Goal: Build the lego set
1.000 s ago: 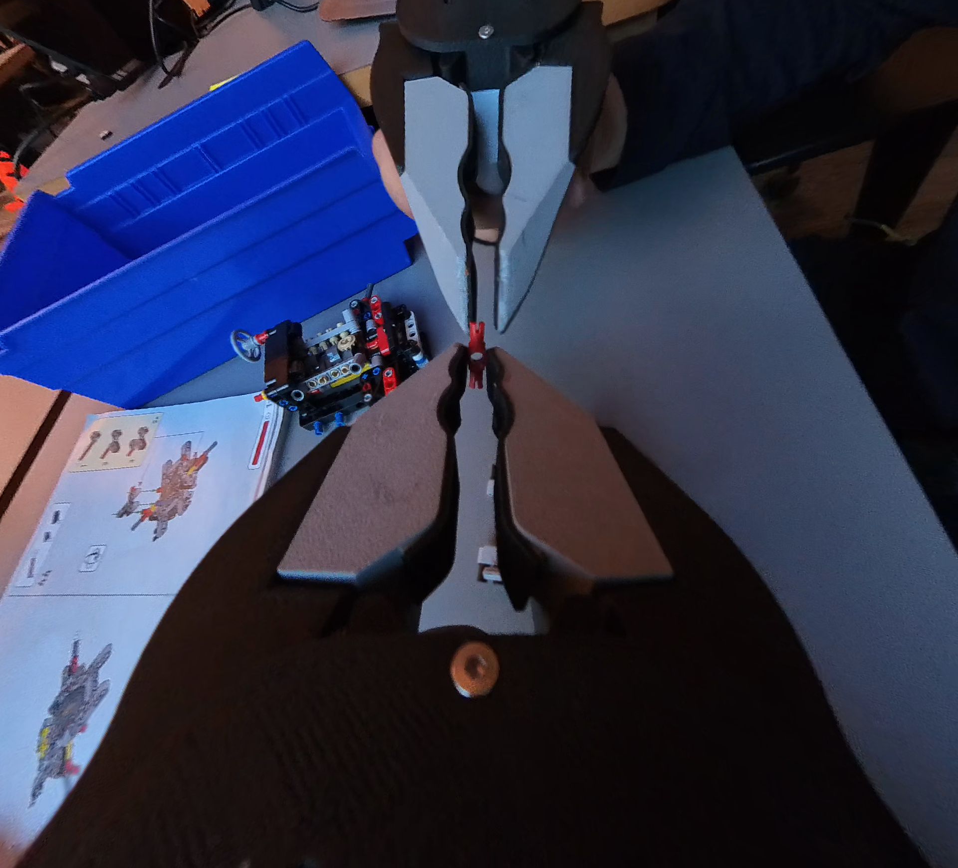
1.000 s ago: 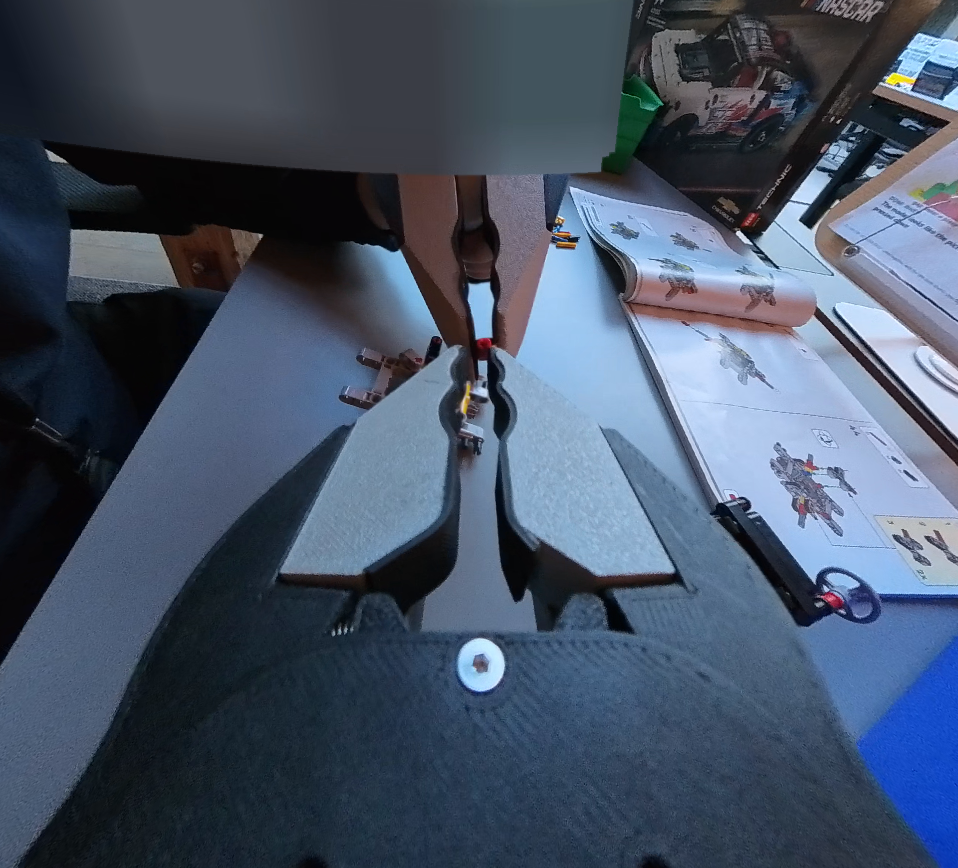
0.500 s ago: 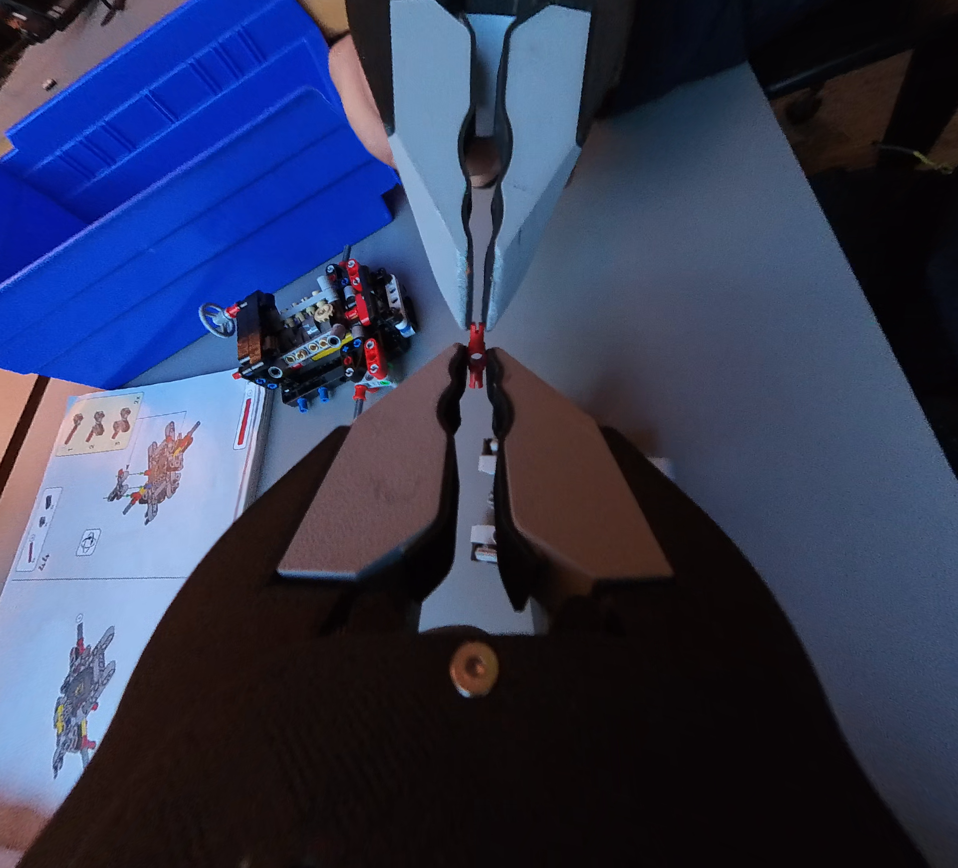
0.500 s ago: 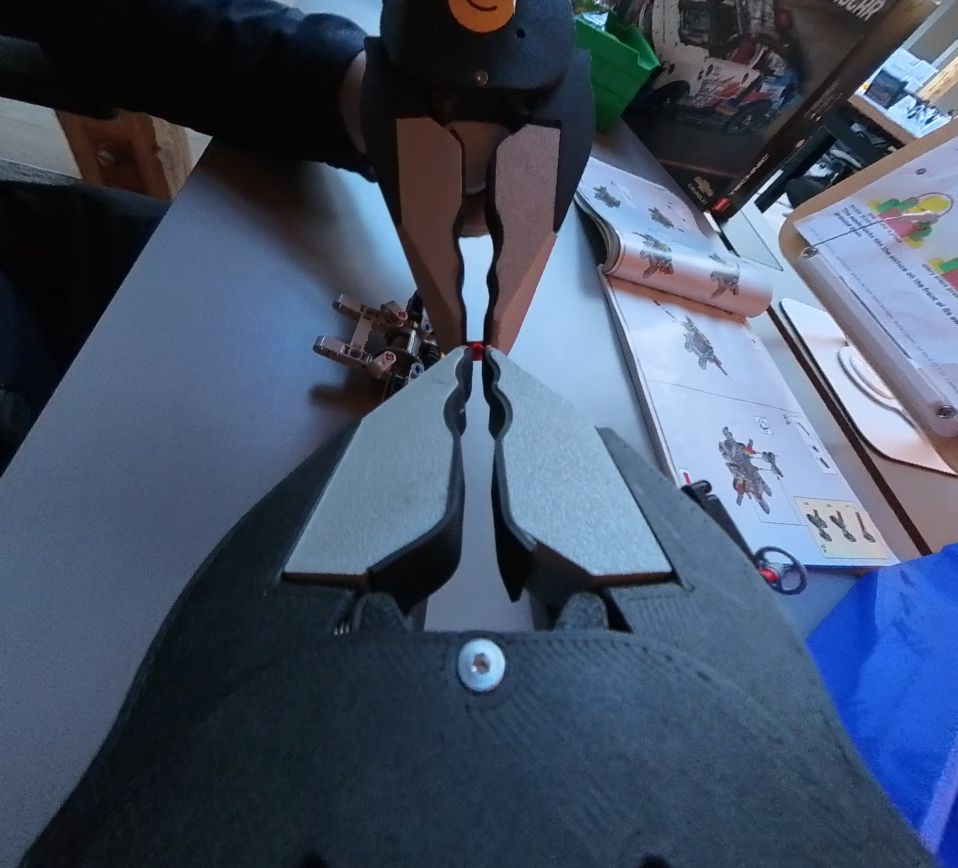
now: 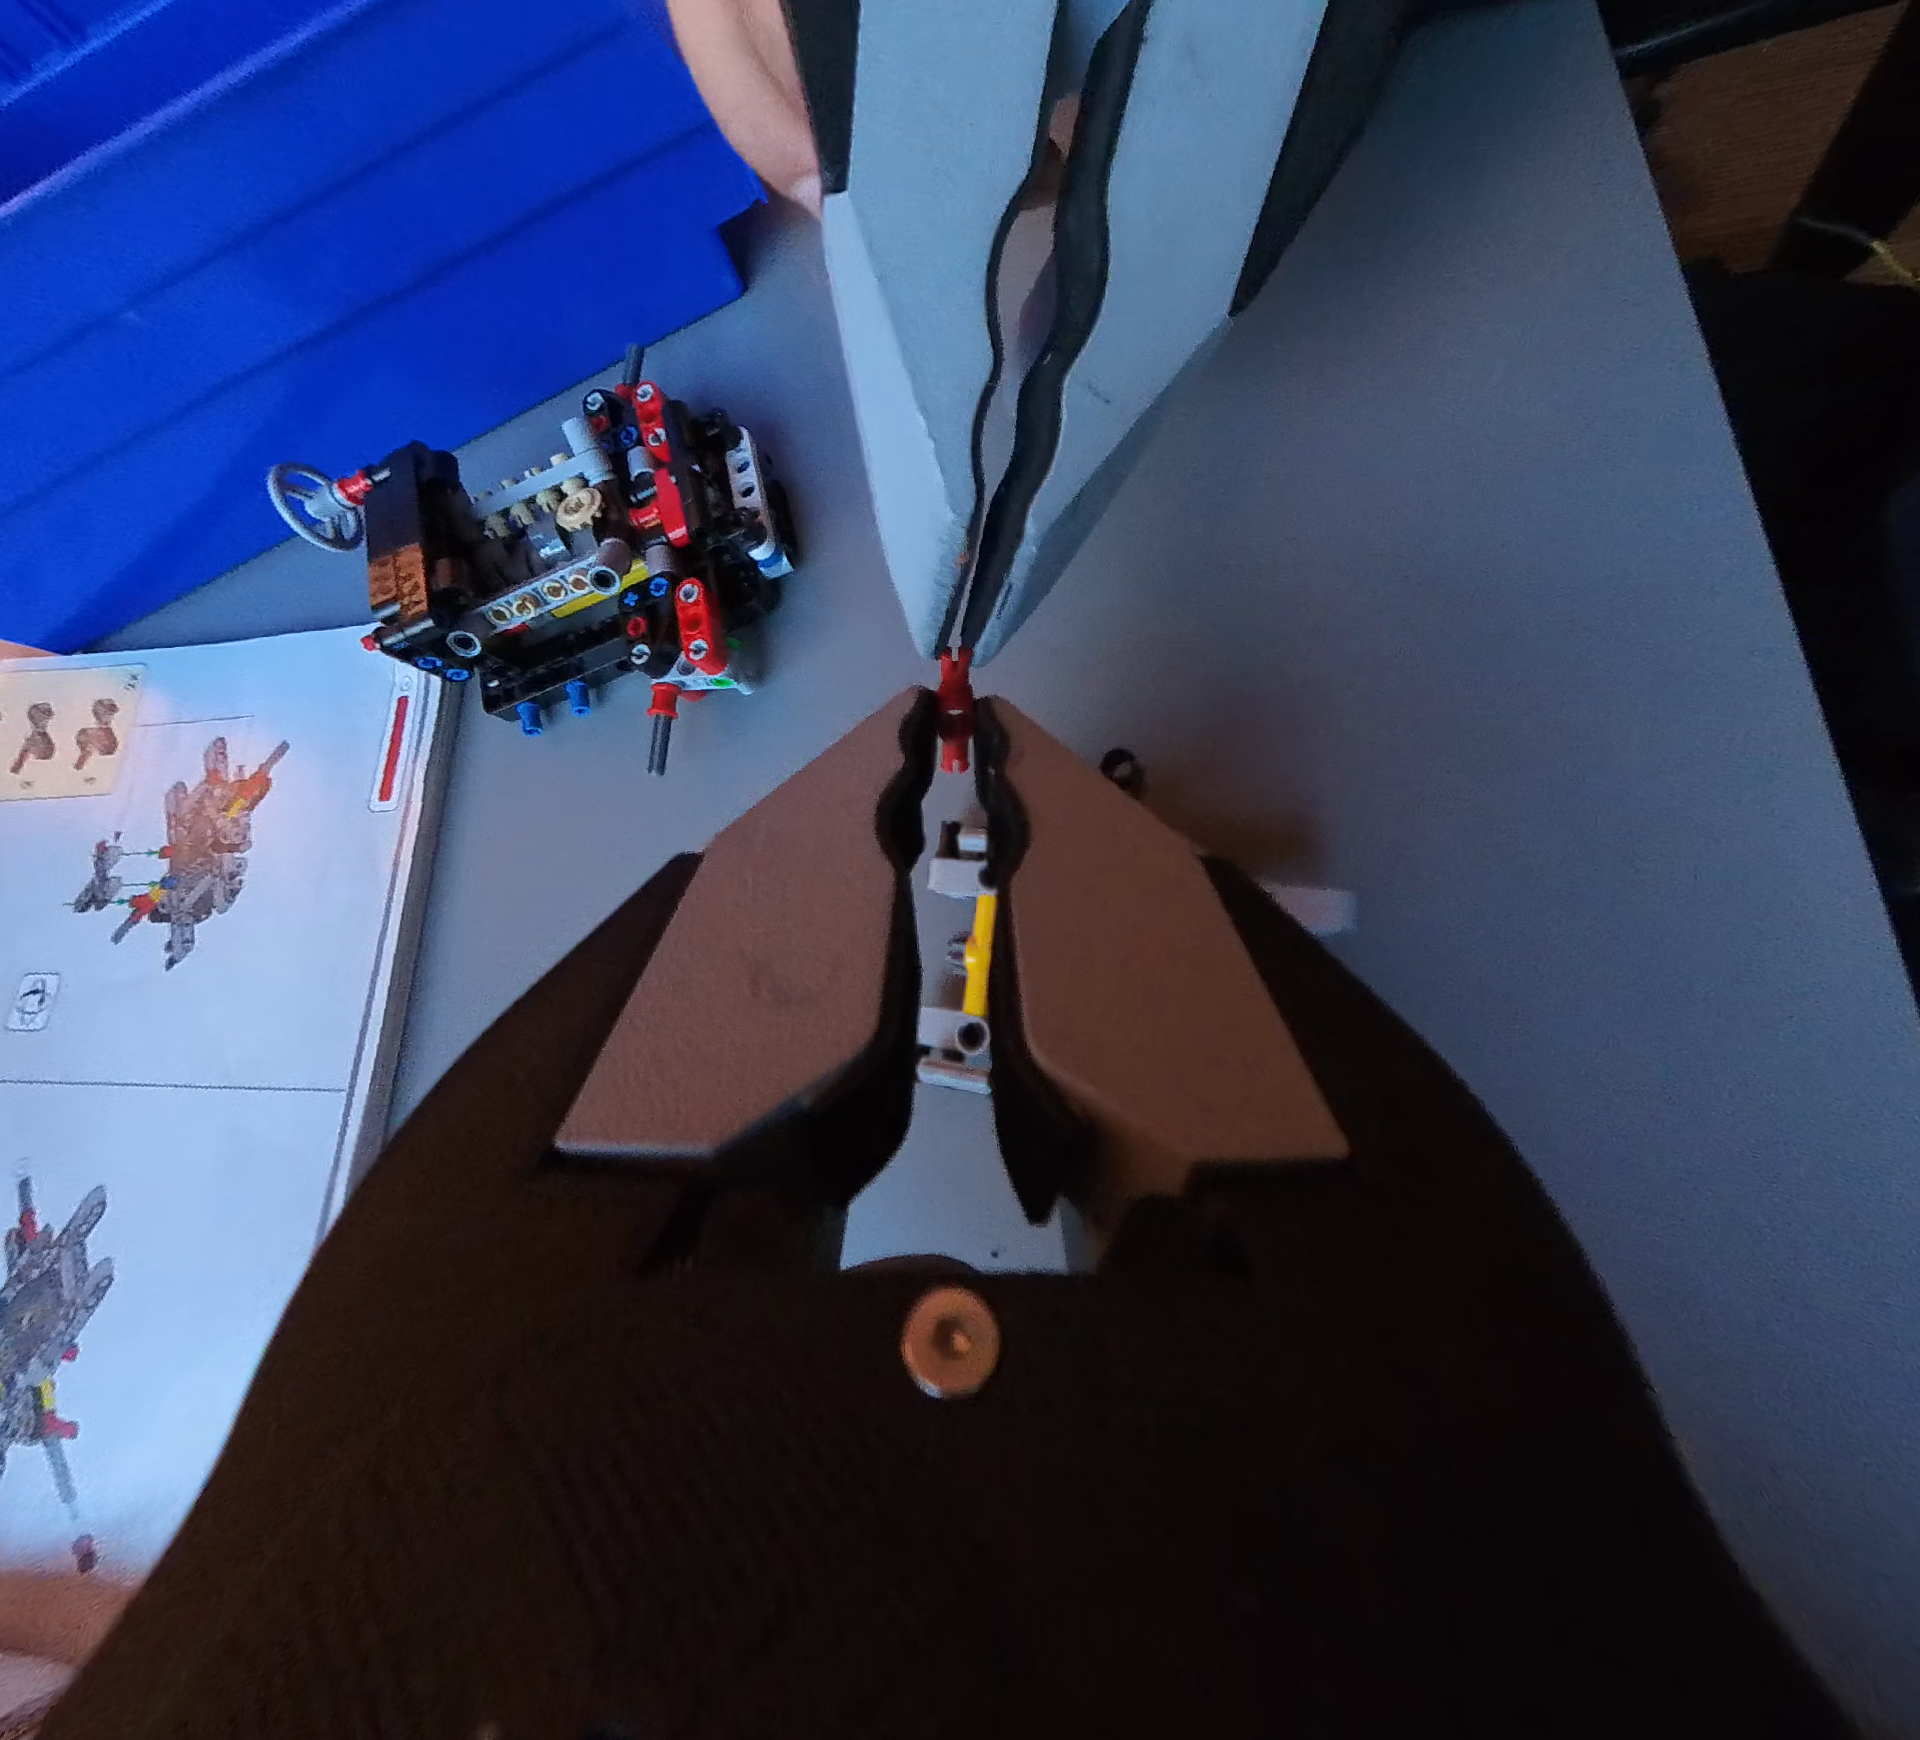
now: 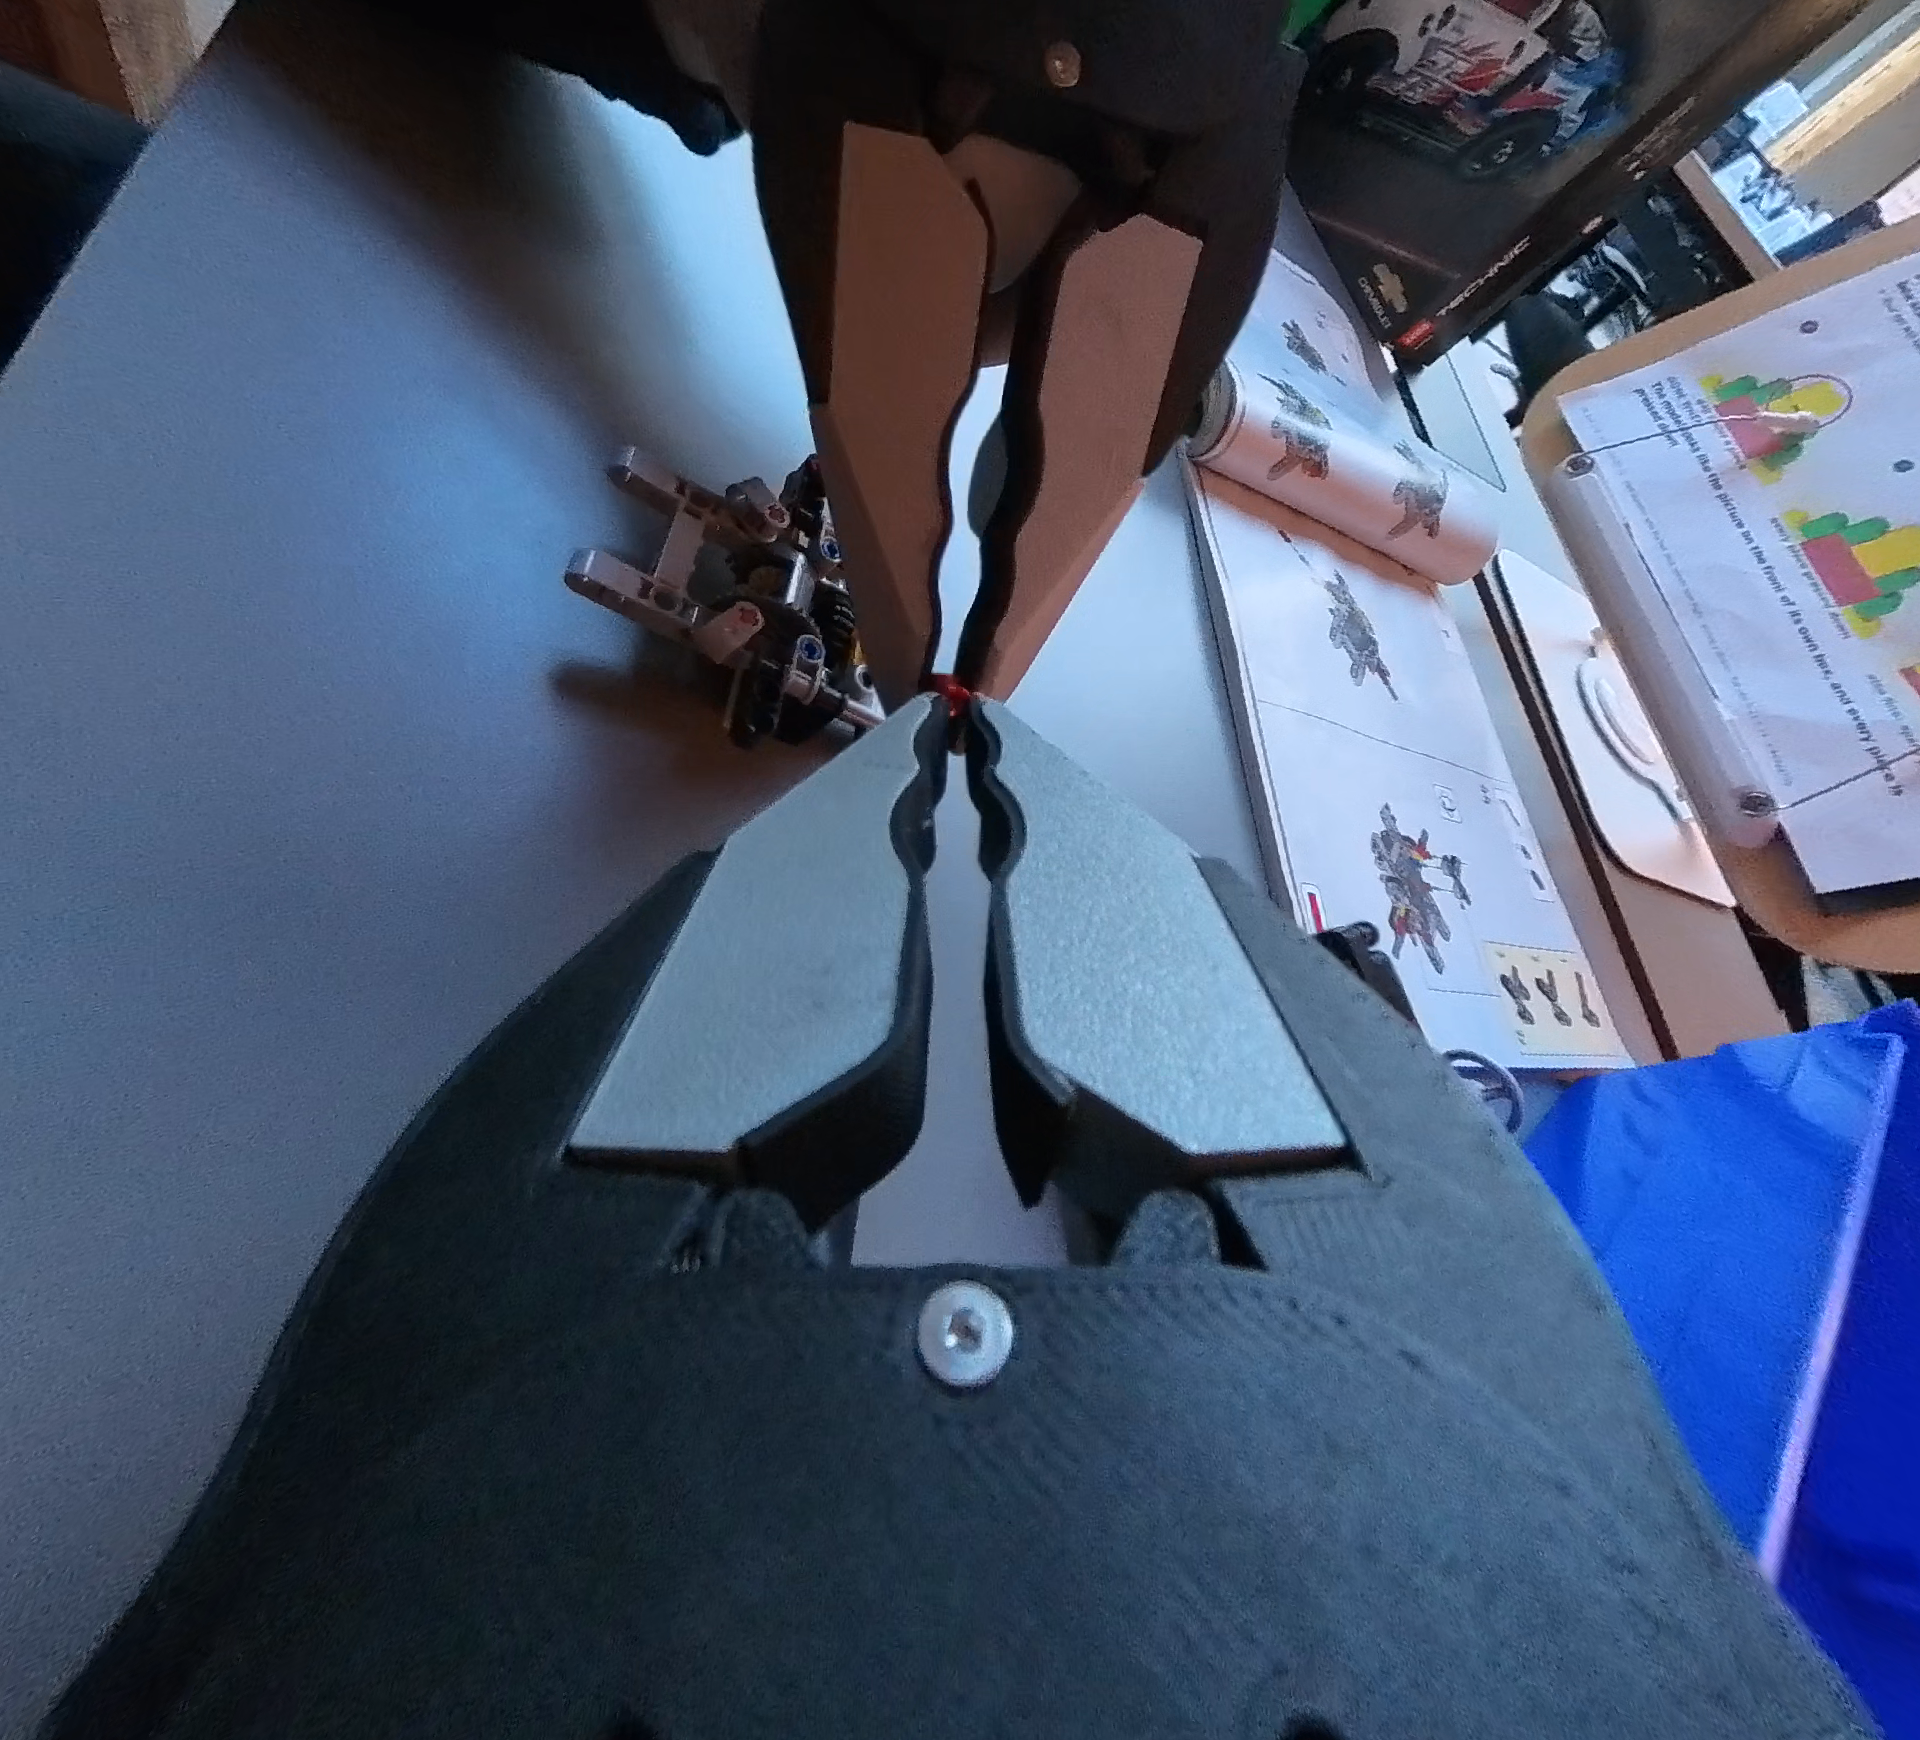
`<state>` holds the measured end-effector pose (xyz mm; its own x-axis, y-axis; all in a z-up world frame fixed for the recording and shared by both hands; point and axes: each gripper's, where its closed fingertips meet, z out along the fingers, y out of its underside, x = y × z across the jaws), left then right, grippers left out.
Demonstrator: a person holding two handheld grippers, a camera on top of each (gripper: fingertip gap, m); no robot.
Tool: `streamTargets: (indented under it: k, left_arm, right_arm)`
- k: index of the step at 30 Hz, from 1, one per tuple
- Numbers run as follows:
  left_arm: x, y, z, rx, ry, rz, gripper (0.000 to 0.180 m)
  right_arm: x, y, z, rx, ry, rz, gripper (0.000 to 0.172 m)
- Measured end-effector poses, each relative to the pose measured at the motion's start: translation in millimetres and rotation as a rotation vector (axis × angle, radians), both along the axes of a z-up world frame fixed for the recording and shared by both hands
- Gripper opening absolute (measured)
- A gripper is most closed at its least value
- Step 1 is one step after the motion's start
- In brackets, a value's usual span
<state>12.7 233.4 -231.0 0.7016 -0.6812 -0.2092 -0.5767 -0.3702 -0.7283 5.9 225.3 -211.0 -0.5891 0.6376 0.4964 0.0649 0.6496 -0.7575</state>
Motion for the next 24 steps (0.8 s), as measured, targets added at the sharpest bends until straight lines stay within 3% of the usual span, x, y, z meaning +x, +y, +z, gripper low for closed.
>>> streamTargets:
  k: [24]
  left_arm:
    - [1.1, 0.0, -7.5, 0.005, 0.099, -0.005, 0.005]
  right_arm:
    - [4.0, -3.1, -4.2, -0.011, -0.042, 0.025, 0.000]
